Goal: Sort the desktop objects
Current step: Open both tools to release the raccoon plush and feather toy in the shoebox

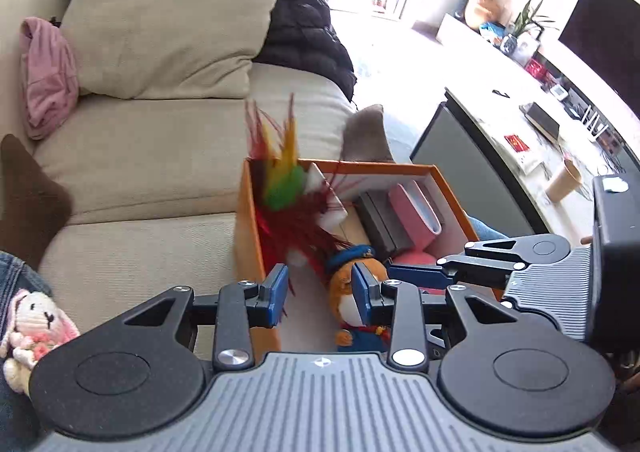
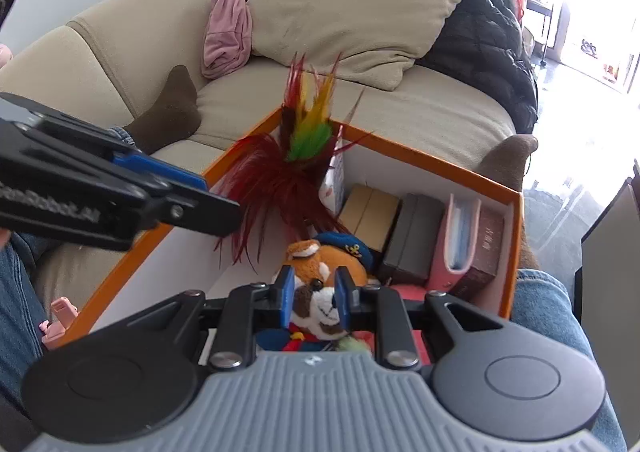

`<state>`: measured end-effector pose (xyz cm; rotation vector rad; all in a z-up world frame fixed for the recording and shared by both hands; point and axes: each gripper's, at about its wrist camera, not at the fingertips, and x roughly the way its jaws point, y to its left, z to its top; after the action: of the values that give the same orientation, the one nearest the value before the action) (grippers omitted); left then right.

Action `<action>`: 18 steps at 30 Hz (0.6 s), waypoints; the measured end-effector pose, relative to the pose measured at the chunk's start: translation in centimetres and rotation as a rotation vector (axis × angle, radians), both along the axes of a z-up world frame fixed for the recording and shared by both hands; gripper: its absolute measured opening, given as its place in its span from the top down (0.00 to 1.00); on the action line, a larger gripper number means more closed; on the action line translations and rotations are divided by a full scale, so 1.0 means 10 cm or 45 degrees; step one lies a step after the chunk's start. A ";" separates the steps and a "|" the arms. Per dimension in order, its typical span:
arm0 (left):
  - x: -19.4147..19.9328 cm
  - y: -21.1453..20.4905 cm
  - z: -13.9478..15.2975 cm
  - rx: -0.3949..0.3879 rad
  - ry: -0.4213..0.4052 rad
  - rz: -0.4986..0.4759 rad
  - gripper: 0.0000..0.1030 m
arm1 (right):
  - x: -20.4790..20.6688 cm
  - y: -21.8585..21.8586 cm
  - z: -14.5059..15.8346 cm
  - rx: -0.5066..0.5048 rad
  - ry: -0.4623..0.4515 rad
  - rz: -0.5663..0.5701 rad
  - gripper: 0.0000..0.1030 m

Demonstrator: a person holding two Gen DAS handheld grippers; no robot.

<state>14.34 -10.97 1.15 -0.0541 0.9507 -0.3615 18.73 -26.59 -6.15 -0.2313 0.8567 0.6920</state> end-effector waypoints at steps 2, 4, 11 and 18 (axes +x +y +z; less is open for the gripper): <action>-0.03 0.14 0.05 -0.002 -0.018 0.044 0.61 | 0.08 0.06 -0.09 -0.034 0.018 -0.012 0.77; -0.02 0.26 0.07 0.009 -0.023 0.089 0.61 | 0.17 0.08 -0.18 -0.026 0.067 -0.036 0.77; -0.08 0.73 0.09 0.089 -0.007 0.241 0.61 | 0.19 0.13 -0.14 -0.049 0.053 -0.043 0.77; -0.36 1.33 0.09 0.220 0.035 0.425 0.61 | -0.16 0.17 0.33 0.108 0.001 0.010 0.76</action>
<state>10.77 2.28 2.05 -0.0589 0.9778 0.0298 17.17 -24.93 -2.82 -0.1584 0.8254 0.7338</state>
